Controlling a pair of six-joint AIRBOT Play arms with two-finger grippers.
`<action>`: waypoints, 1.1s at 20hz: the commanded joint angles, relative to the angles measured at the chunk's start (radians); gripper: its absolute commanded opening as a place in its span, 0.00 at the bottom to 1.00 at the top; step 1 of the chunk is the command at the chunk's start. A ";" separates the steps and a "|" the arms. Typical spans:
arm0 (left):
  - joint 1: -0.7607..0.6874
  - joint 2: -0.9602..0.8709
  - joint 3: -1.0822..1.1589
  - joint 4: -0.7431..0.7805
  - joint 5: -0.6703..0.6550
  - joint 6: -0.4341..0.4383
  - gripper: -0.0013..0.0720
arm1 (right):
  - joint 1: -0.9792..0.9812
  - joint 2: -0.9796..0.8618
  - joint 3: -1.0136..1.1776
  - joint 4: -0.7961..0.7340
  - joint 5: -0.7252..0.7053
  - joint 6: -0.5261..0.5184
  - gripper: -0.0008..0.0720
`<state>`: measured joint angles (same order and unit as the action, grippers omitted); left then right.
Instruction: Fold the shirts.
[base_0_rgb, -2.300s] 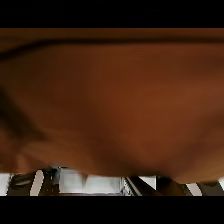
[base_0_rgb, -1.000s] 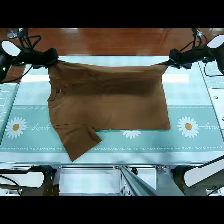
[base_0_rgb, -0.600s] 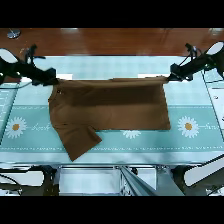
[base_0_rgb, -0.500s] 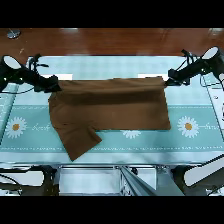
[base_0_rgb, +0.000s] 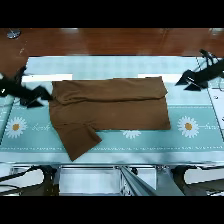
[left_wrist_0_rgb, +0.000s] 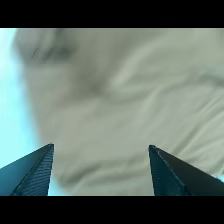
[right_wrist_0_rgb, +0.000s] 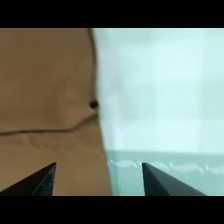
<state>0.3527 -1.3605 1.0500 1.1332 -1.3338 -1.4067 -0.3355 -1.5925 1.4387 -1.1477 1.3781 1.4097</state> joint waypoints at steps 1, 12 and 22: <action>0.160 0.182 -0.308 -0.014 -0.008 0.066 0.98 | -0.074 0.196 -0.315 0.091 -0.144 -0.023 0.86; 0.248 0.355 -0.778 -0.385 0.184 0.240 0.98 | -0.073 0.393 -0.708 0.344 -0.223 -0.177 0.86; 0.040 0.356 -0.765 -0.462 0.222 0.358 0.05 | -0.239 0.393 -0.731 0.087 -0.034 -0.069 0.86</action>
<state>0.4149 -1.0061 0.2691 0.6979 -1.0794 -1.0843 -0.5556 -1.1999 0.7456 -0.9783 1.2774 1.3033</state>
